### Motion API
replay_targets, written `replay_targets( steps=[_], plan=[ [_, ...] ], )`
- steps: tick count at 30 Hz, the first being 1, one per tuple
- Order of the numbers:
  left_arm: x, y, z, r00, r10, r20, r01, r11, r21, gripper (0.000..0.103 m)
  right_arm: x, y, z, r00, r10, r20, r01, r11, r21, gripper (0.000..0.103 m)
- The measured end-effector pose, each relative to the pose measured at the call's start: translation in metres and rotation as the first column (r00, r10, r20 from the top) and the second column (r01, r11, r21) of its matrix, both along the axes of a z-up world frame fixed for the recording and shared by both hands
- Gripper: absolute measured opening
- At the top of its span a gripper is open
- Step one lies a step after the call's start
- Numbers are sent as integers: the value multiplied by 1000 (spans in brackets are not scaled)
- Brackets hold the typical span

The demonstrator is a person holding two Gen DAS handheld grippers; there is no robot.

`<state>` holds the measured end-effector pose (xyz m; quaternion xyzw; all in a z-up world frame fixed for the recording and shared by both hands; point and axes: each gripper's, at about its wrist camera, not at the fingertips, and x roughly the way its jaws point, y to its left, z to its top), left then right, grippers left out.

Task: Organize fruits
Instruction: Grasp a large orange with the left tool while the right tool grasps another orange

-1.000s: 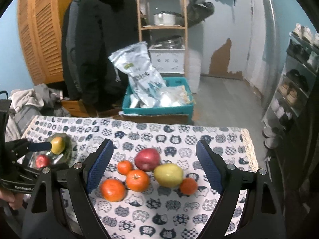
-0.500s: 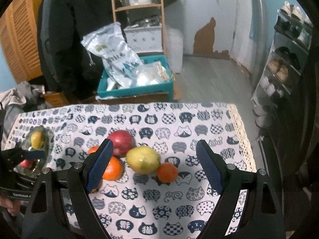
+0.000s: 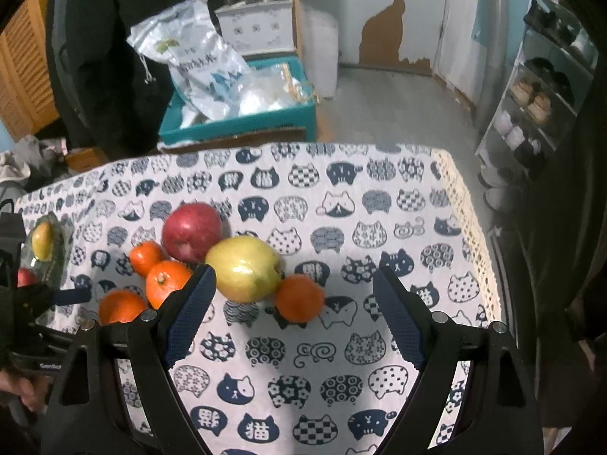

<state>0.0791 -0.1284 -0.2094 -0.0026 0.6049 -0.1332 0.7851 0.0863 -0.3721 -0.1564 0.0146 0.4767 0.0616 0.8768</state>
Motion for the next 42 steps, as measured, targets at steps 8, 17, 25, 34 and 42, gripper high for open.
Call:
replay_targets(
  steps=[8, 17, 25, 34, 42],
  plan=[
    [7, -6, -27, 998, -7, -56, 7, 1000, 5, 86, 12, -11, -31, 995, -20, -102, 25, 999, 40, 85],
    [10, -13, -33, 998, -56, -32, 56, 998, 1, 76, 22, -2, -63, 984, 21, -178, -18, 1000, 13, 85],
    [10, -16, -33, 996, -94, -8, 94, 996, -8, 69, 34, 5, -88, 972, 42, -230, -45, 999, -6, 85],
    [7, -8, -30, 996, -82, -17, 82, 997, -13, 69, 42, 9, -106, 965, 66, -252, -81, 996, -47, 75],
    [8, -2, -25, 998, -63, -21, 62, 998, -26, 69, 45, 11, -120, 963, 83, -257, -95, 995, -34, 63]
  ],
)
